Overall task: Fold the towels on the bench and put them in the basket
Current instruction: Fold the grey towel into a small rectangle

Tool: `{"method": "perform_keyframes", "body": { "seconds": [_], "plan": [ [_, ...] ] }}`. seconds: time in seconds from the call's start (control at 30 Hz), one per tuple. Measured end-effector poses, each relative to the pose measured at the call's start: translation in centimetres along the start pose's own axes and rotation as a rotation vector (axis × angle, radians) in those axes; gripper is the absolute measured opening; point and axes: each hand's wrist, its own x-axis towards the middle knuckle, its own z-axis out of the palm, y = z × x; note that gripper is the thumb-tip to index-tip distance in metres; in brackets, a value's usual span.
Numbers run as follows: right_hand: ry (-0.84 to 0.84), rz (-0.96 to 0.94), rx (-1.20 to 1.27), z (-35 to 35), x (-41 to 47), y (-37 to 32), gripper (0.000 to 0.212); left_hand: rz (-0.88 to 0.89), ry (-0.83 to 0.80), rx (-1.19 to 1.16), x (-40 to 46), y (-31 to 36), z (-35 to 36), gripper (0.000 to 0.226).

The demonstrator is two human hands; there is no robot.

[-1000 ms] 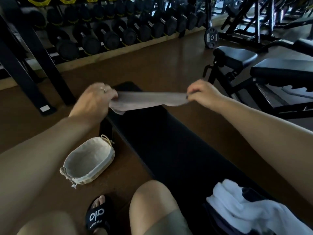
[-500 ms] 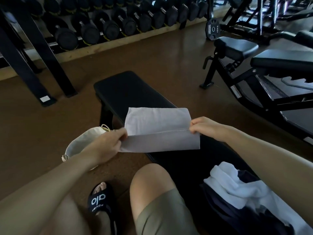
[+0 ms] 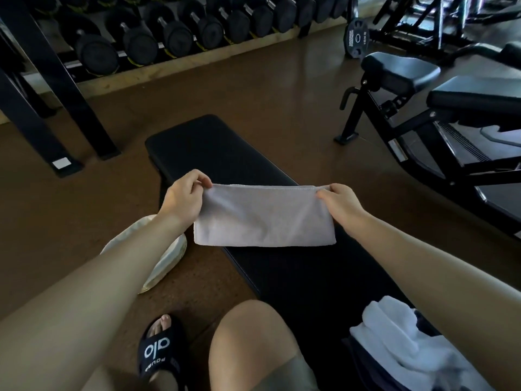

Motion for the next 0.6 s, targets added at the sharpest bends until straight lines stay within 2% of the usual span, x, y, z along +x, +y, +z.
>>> {"method": "perform_keyframes", "body": {
  "seconds": [0.13, 0.23, 0.33, 0.4, 0.6],
  "plan": [
    [0.152, -0.09, -0.109, 1.5, 1.2, 0.4, 0.018, -0.053, 0.022, -0.046, 2.1, -0.8, 1.2, 0.03],
    [0.158, -0.064, -0.123, 2.7, 1.9, 1.3, 0.016, -0.088, 0.04, -0.049, 3.0, -2.2, 2.4, 0.026],
    [0.176, -0.07, -0.141, 3.2, 2.4, 1.9, 0.017, -0.216, 0.062, -0.068, 3.2, -3.7, 3.5, 0.016],
    [0.189, -0.078, -0.136, 3.1, 2.4, 2.0, 0.017, -0.274, 0.069, -0.077, 2.9, -4.4, 4.0, 0.018],
    [0.233, -0.111, -0.157, 2.8, 2.1, 2.2, 0.017, -0.284, 0.041, 0.022, 1.6, -5.4, 3.7, 0.019]
  ]
}}
